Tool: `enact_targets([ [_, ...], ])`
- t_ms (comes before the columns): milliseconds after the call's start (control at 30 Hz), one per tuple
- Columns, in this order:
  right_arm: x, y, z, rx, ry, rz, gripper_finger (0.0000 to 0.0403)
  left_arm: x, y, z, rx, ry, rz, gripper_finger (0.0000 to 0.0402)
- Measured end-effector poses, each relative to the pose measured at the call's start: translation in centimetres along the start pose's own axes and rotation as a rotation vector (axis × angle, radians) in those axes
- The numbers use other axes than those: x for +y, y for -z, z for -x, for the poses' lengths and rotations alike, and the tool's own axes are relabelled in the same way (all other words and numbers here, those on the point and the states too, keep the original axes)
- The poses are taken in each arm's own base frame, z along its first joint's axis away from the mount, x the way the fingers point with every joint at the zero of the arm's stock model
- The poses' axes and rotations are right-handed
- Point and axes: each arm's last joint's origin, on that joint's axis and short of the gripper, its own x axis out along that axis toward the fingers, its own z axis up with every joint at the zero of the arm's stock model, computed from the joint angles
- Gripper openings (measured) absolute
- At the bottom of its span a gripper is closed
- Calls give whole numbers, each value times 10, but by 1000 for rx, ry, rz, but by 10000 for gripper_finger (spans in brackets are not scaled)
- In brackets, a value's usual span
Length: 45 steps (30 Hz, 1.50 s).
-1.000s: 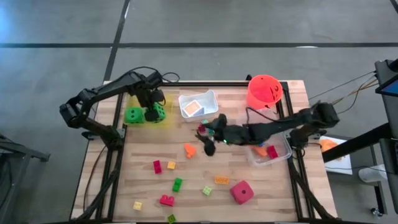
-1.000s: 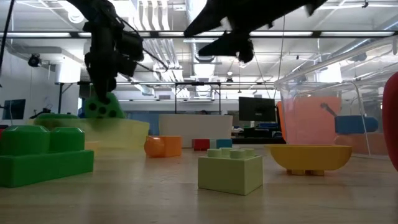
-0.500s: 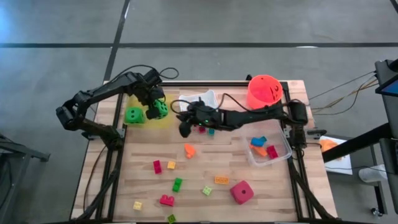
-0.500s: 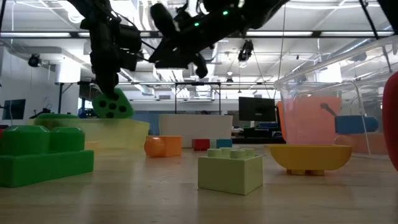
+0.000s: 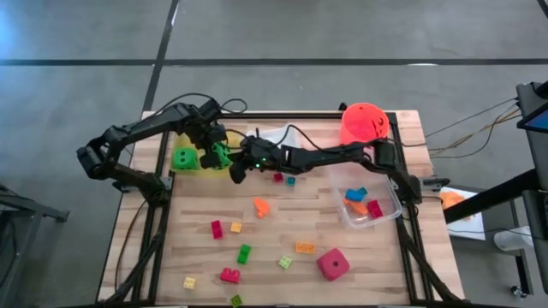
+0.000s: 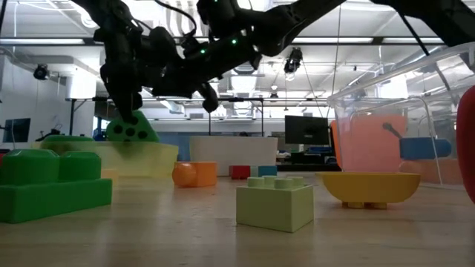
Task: Pick & Place Toys
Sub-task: Put the green dice into the yellow bin, then put the red game piece into the transparent bin
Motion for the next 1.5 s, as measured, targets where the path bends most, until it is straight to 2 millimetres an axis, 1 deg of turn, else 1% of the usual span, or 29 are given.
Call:
enact_targets([
  [133,0,-3,-11,10,-46,-6,8,-1,-2,0,-23,23,-9,400],
  [367,-10,-2,-29,56,-24,-12,8,-1,-2,0,-25,26,-21,400],
  [500,-15,2,-36,83,-23,-24,8,-1,-2,0,-27,23,-24,400],
  [900,-11,-6,-36,79,-32,-6,8,-1,-2,0,-36,24,-23,400],
  [1267,-25,8,-37,151,27,-35,8,-2,-1,-3,-29,37,-22,400],
  [1500,-22,4,-37,134,13,-25,8,-2,-1,-3,-29,40,-8,400],
])
